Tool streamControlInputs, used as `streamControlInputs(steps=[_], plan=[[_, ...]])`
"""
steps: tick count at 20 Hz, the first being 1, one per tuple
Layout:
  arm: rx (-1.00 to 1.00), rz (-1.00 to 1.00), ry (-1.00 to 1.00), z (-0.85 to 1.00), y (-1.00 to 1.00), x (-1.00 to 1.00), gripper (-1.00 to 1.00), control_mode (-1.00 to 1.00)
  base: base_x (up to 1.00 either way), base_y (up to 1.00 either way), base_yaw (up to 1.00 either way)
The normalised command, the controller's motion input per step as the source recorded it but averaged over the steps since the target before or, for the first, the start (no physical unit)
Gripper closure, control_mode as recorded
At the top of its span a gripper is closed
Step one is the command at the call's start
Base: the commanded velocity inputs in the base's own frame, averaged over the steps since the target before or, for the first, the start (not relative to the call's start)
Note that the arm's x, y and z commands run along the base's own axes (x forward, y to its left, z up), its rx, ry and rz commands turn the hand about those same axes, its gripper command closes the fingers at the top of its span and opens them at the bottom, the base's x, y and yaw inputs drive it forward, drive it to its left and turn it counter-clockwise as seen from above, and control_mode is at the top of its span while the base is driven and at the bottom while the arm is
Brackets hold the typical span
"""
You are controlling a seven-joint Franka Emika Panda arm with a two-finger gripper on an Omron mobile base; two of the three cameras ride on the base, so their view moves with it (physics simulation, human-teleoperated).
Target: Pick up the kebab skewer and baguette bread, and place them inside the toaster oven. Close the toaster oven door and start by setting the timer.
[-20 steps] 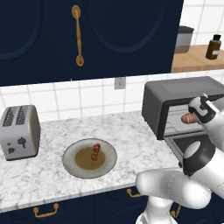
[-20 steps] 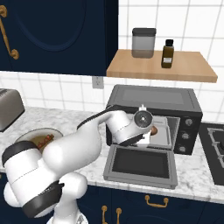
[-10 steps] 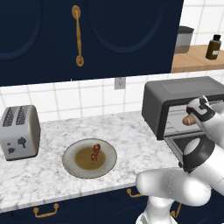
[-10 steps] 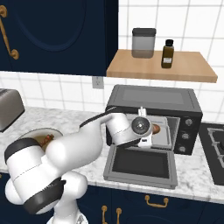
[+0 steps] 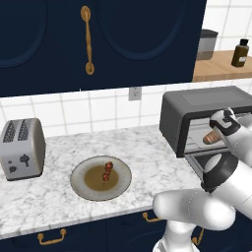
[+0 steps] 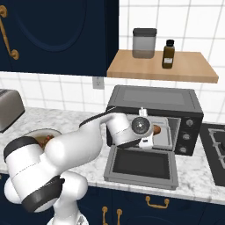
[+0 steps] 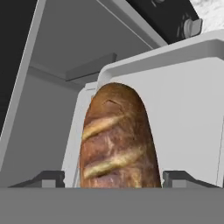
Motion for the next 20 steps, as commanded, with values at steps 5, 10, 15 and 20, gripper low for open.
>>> streamControlInputs(steps=[5, 10, 15, 20], plan=[[0.0, 0.0, 0.0, 0.0, 0.0, 0.06, -1.0, -1.0, 0.0, 0.0, 0.0], [-0.02, 0.0, 0.0, 0.06, 0.0, -0.28, -1.0, -1.0, 0.0, 0.0, 0.0], [-0.1, 0.07, 0.03, 0.25, 0.27, -0.75, -1.0, -1.0, 0.0, 0.0, 0.0], [-0.08, 0.34, 0.16, 0.23, 0.95, -0.33, -1.0, -1.0, 0.0, 0.0, 0.0]])
